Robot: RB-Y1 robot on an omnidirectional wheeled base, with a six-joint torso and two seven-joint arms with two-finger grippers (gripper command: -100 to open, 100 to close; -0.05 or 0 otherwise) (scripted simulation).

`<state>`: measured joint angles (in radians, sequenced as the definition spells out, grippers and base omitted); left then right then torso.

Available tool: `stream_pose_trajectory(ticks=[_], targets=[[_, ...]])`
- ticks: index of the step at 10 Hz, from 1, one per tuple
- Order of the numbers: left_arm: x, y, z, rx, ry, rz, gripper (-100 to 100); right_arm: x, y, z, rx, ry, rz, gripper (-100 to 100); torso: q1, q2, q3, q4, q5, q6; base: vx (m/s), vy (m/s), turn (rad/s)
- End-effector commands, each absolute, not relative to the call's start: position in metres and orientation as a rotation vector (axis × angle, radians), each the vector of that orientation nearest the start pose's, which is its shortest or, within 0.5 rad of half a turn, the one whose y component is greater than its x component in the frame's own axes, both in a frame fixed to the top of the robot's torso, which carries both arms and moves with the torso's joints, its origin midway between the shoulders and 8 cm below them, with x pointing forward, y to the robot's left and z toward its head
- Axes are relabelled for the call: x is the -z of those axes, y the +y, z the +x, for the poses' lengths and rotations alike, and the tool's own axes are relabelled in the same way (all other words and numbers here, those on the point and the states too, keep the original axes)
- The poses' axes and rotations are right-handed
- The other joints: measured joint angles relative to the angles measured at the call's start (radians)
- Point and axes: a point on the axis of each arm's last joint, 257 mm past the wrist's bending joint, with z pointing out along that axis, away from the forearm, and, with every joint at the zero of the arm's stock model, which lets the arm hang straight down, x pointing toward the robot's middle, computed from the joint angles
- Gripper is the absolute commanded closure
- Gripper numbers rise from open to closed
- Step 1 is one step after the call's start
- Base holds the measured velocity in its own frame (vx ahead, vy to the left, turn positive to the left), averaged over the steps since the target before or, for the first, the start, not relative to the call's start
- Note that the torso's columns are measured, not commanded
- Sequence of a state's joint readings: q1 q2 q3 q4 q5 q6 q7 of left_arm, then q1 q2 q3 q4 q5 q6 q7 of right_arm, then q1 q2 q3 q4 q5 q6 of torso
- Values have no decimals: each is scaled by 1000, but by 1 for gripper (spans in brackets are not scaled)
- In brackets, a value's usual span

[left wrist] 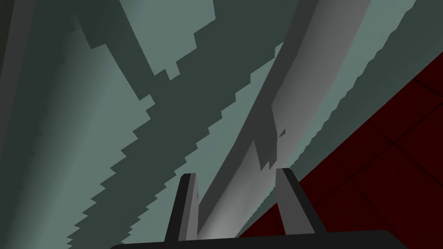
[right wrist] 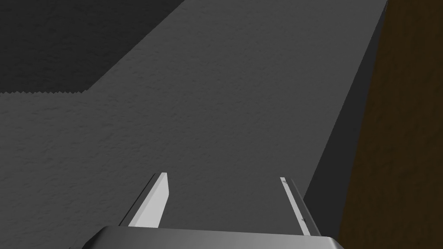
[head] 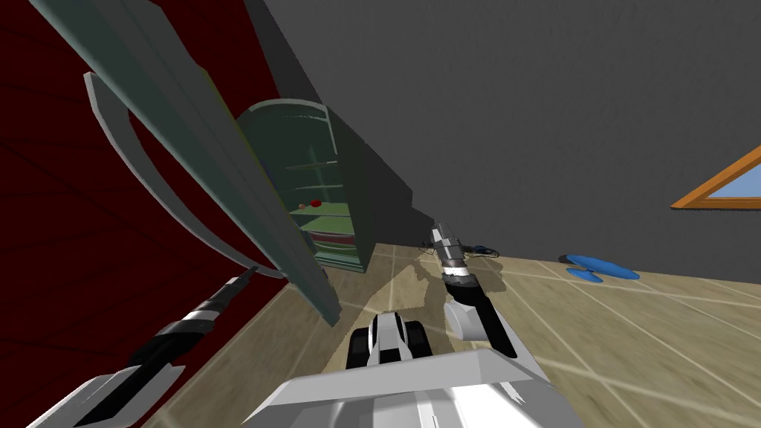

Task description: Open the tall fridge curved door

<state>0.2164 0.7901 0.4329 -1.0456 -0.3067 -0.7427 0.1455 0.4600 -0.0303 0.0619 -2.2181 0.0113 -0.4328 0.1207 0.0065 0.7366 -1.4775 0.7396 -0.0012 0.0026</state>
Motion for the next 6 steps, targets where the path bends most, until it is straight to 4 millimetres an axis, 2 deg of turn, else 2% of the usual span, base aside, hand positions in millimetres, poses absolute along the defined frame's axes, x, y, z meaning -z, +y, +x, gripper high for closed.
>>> stream_pose_trajectory(ticks=[1, 2, 4, 5, 6], targets=[[160, 614, 393, 482, 1411, -477, 100, 5, -253, 373, -1238, 746, 657, 0, 3, -1, 0, 1, 0, 1, -144, 306, -5], [160, 614, 393, 482, 1411, -477, 100, 5, -253, 373, -1238, 746, 657, 0, 2, -3, -2, 1, -1, 1, -108, 234, 8], [160, 592, 390, 542, 1435, -425, 100, 5, -253, 373, -1238, 746, 657, 0, -4, -11, -7, -2, -3, 5, -98, 261, -5], [160, 592, 390, 542, 1435, -425, 100, 5, -253, 373, -1238, 746, 657, 0, -3, -10, -6, -2, -1, 5, -79, 271, -6], [160, 581, 388, 573, 1447, -400, 100, 5, -253, 373, -1238, 746, 657, 0, -1, -12, -7, -1, -2, 7, -103, 314, -6]])
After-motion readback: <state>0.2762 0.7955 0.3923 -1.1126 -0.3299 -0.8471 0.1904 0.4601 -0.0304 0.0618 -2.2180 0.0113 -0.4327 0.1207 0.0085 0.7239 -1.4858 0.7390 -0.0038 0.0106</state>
